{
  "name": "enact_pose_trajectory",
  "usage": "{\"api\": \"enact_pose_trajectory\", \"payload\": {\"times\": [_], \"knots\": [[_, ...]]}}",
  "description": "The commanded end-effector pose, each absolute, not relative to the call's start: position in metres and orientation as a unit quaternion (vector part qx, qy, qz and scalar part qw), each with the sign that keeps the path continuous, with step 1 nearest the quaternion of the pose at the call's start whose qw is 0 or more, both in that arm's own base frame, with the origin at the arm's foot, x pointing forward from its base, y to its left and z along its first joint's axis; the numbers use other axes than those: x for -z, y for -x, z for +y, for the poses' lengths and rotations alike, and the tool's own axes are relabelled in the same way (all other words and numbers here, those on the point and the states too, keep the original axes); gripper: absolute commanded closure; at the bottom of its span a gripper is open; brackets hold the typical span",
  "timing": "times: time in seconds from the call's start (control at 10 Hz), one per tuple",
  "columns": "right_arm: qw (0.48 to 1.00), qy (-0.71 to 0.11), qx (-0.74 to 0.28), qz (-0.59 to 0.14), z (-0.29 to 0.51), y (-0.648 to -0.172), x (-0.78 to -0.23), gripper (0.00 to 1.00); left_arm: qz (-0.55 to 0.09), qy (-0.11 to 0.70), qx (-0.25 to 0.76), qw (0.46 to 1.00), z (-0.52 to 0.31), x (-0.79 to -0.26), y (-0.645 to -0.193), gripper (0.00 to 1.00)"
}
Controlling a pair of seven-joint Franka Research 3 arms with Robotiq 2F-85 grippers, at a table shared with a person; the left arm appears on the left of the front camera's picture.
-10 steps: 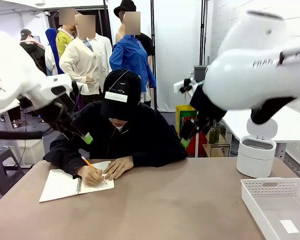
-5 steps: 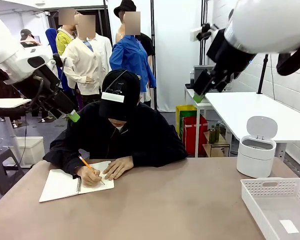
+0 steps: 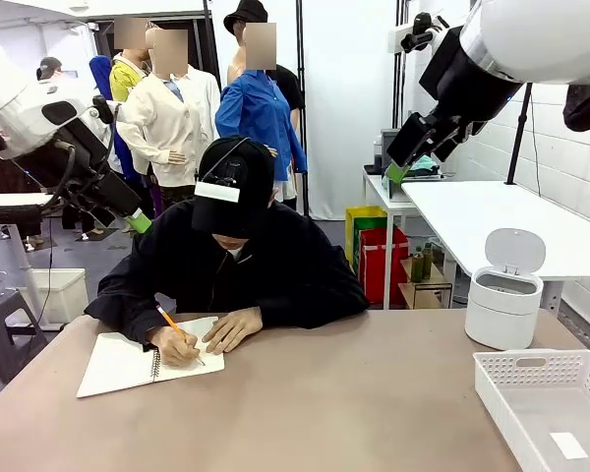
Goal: Sort the paper based on its condition.
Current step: If a person hands you a paper, place it in the Organizing basket , and if it's crumpled, put it in the Trash can.
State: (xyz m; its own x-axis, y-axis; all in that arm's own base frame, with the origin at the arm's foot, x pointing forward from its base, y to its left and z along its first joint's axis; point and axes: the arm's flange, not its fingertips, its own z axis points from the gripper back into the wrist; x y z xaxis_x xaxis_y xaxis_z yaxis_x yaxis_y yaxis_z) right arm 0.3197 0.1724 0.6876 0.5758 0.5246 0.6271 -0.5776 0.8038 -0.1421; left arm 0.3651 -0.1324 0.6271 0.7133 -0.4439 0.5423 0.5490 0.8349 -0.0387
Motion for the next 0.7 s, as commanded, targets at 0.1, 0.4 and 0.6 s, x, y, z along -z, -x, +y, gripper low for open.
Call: {"api": "enact_pose_trajectory", "payload": {"times": [0.1, 0.4, 0.6], "knots": [[0.887, -0.039, -0.311, -0.34, 0.172, -0.32, -0.688, 0.0, -0.253, 0.099, 0.265, 0.925, -0.141, -0.628, -0.365, 0.0], [0.865, -0.025, -0.377, -0.33, 0.164, -0.31, -0.71, 0.0, -0.266, 0.042, 0.258, 0.928, -0.152, -0.646, -0.354, 0.0], [0.854, -0.035, -0.393, -0.339, 0.161, -0.316, -0.718, 0.0, -0.291, 0.03, 0.247, 0.924, -0.155, -0.653, -0.349, 0.0]]}}
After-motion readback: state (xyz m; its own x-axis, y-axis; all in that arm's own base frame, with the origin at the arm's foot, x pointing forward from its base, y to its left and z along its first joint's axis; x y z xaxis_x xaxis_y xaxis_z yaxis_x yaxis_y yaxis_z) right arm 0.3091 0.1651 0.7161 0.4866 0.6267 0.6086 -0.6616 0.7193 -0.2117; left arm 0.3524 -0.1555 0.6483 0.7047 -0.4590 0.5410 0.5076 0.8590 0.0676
